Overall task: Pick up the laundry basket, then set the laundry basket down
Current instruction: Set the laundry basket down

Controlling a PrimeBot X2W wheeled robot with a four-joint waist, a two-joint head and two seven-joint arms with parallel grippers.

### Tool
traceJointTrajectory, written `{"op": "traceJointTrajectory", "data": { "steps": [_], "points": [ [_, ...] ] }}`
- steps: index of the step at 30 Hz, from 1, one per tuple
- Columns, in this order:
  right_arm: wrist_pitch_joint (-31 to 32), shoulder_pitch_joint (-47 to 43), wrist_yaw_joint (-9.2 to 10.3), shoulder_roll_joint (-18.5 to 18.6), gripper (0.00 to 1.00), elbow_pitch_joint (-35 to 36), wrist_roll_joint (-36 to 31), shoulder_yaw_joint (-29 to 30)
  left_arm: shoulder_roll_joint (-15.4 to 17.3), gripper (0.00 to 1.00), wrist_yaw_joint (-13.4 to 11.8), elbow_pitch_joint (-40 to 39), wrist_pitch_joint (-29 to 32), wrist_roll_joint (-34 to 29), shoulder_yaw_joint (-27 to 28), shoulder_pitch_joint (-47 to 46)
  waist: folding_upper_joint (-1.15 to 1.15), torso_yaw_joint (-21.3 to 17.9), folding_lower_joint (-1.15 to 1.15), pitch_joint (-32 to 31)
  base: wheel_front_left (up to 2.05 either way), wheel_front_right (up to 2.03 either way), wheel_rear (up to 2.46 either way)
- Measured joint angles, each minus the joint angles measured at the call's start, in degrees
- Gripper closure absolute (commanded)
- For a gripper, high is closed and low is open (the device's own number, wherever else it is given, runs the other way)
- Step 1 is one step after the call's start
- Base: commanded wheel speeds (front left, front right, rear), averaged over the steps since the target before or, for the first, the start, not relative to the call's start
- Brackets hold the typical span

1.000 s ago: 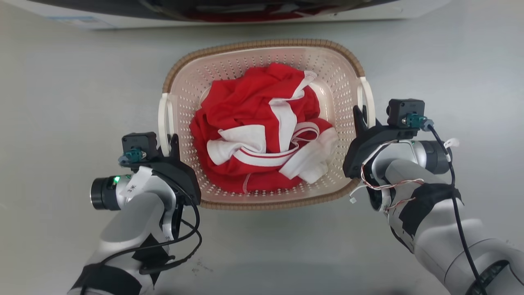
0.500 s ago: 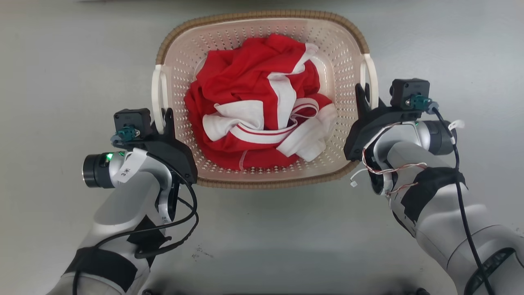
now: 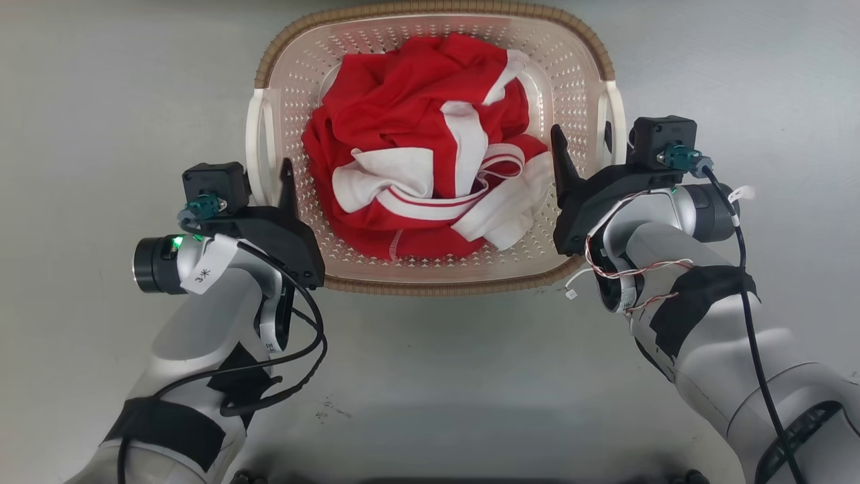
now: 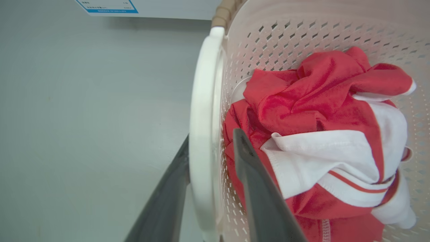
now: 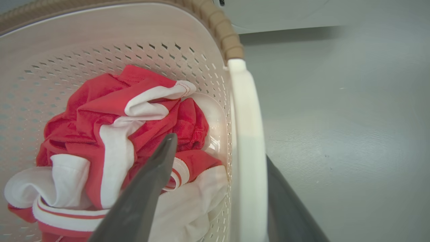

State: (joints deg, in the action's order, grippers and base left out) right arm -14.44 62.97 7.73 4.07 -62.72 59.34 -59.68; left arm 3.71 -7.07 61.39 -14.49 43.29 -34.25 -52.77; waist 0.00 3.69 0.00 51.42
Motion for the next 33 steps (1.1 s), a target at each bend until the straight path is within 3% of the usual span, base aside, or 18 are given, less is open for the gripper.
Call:
{"op": "traceJointTrajectory", "data": {
  "steps": [16, 33],
  "points": [
    [0.00, -0.43, -0.01, 0.01, 0.00, -0.96, -2.00, 2.63, 1.29, 0.00, -0.01, -1.04, 0.00, -1.16, 3.98, 1.68, 0.00, -0.60, 0.00, -3.98, 0.00, 0.00, 0.00],
    [0.00, -5.49, -1.21, 0.44, 0.00, 1.31, -4.14, 7.02, 1.58, 0.00, -0.05, -6.61, 0.00, -4.81, 7.09, 8.60, 0.00, -1.63, 0.00, -15.26, 0.00, 0.00, 0.00]
  ]
}}
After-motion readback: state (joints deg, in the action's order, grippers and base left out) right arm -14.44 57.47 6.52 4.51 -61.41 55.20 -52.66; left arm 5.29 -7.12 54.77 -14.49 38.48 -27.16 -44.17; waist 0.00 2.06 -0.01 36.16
